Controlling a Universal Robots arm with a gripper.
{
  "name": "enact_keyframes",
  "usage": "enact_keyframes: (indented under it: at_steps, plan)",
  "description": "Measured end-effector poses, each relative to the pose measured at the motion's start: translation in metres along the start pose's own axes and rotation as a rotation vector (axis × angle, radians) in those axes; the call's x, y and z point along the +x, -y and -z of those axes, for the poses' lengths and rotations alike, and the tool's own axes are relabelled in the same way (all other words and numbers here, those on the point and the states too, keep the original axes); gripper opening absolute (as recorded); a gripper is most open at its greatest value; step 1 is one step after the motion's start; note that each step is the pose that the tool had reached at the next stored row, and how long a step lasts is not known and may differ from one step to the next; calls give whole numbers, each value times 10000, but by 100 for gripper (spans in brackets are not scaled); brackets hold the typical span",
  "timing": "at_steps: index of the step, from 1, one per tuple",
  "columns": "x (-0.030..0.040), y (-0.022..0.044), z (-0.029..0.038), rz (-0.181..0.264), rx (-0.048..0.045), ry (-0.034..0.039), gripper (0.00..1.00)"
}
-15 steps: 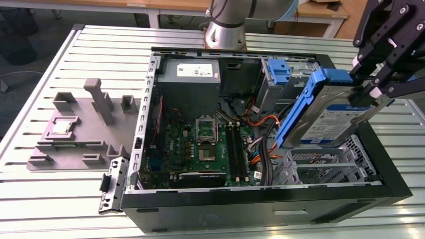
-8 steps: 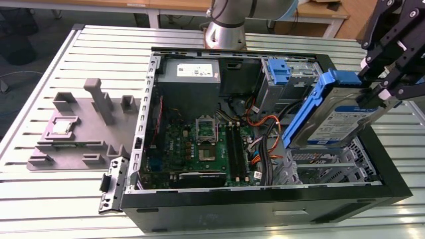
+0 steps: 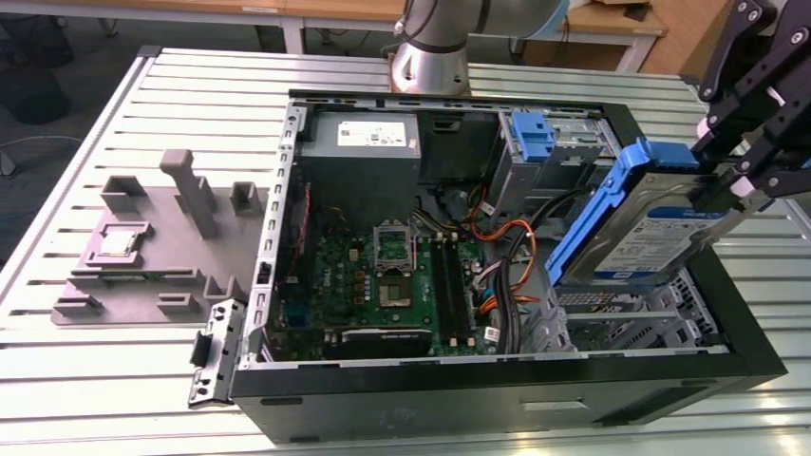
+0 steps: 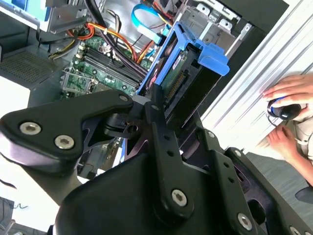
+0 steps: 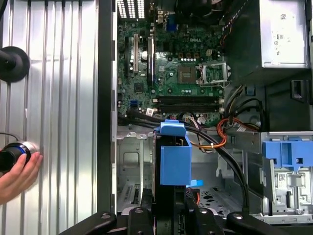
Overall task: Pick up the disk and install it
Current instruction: 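Insert the disk into the insertion slot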
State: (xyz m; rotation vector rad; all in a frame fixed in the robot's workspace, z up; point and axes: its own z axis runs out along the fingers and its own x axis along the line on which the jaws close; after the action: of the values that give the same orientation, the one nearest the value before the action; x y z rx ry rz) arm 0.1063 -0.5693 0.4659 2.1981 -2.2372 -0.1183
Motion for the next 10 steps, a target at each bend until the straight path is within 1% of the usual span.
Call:
enact_keyframes:
  at_steps: [2,7,10]
  plan:
    - [3,17,-10,2,0,1,35]
    - [26,32,-47,-6,0,0,35]
    - [27,62,-56,-7,0,1,35]
